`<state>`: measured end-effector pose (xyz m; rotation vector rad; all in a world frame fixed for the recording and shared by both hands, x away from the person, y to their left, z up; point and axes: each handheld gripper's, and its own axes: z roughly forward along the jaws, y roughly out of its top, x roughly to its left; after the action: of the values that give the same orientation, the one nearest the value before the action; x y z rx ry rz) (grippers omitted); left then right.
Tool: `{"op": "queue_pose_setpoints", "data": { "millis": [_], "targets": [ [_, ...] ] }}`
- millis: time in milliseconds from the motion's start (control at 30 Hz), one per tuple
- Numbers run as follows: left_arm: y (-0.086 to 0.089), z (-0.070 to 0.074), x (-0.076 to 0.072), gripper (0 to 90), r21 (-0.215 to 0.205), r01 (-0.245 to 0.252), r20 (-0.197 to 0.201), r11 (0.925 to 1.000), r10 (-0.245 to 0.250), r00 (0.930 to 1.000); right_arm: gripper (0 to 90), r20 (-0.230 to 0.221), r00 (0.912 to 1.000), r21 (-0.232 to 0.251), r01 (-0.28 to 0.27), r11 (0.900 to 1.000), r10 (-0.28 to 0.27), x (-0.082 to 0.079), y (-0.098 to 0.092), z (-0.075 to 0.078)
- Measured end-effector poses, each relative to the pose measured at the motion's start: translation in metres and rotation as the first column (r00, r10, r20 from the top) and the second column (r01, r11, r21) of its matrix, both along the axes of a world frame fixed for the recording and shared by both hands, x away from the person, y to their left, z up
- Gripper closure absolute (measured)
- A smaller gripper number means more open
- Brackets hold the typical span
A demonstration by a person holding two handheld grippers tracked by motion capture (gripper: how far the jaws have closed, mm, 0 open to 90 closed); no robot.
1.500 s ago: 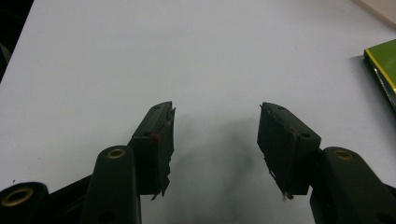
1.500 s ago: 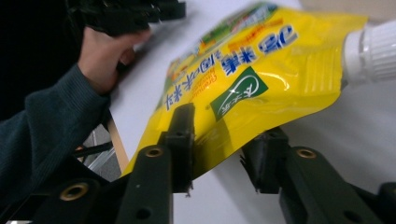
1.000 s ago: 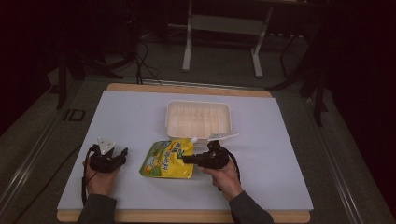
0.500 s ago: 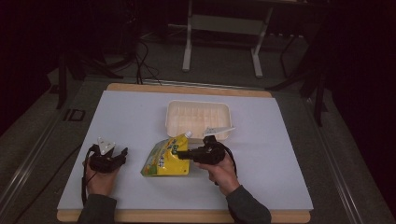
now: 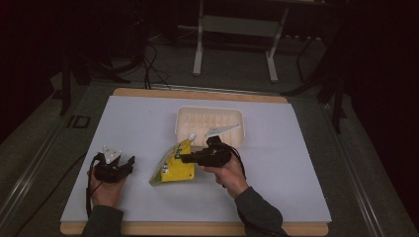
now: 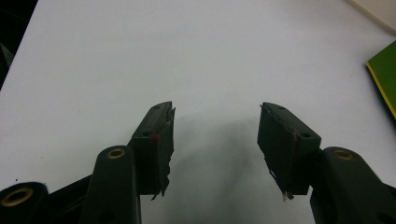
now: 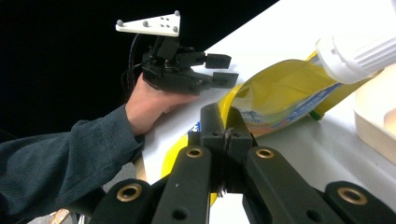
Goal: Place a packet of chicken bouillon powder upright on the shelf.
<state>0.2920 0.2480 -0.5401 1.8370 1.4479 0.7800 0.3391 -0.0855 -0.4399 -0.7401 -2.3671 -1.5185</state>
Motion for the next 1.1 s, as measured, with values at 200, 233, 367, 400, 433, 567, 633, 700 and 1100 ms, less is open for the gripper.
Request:
{"op": "queue_pose_setpoints", "data": {
  "millis": [200,233,367,400,433,567,633,700,1100],
  "targets": [
    [0.000,0.000,0.000,45.2,-0.002,-0.001,0.000,1.0000,0.001,1.0000,90.0,0.028,0.9991,0.014,-0.034,0.999,0.033,0.004,0.008,0.002],
    [0.000,0.000,0.000,45.2,-0.002,-0.001,0.000,1.0000,0.001,1.0000,90.0,0.028,0.9991,0.014,-0.034,0.999,0.033,0.004,0.008,0.002],
    [0.000,0.000,0.000,45.2,-0.003,0.001,-0.001,1.0000,-0.001,1.0000,90.0,0.039,0.9982,0.019,-0.047,0.999,0.046,0.008,0.013,0.004],
    [0.000,0.000,0.000,45.2,-0.005,0.000,0.001,1.0000,0.000,1.0000,90.0,0.049,0.9974,0.018,-0.054,0.998,0.053,0.008,0.014,0.007],
    [0.000,0.000,0.000,45.2,-0.005,0.000,0.001,1.0000,0.000,1.0000,90.0,0.049,0.9974,0.018,-0.054,0.998,0.053,0.008,0.014,0.007],
    [0.000,0.000,0.000,45.2,-0.006,-0.001,0.002,1.0000,0.001,1.0000,90.0,0.068,0.9956,0.009,-0.065,0.998,0.064,0.008,0.014,0.013],
    [0.000,0.000,0.000,45.2,-0.007,-0.002,0.003,1.0000,0.002,1.0000,90.0,0.078,0.9945,0.009,-0.070,0.998,0.069,0.008,0.014,0.016],
    [0.000,0.000,0.000,45.2,-0.006,-0.002,0.003,1.0000,0.002,1.0000,90.0,0.084,0.9938,0.010,-0.074,0.997,0.073,0.008,0.013,0.019],
    [0.000,0.000,0.000,45.2,-0.003,-0.005,0.007,1.0000,0.005,1.0000,90.0,0.137,0.9865,-0.024,-0.088,0.996,0.091,0.008,0.009,0.035]
  ]
}}
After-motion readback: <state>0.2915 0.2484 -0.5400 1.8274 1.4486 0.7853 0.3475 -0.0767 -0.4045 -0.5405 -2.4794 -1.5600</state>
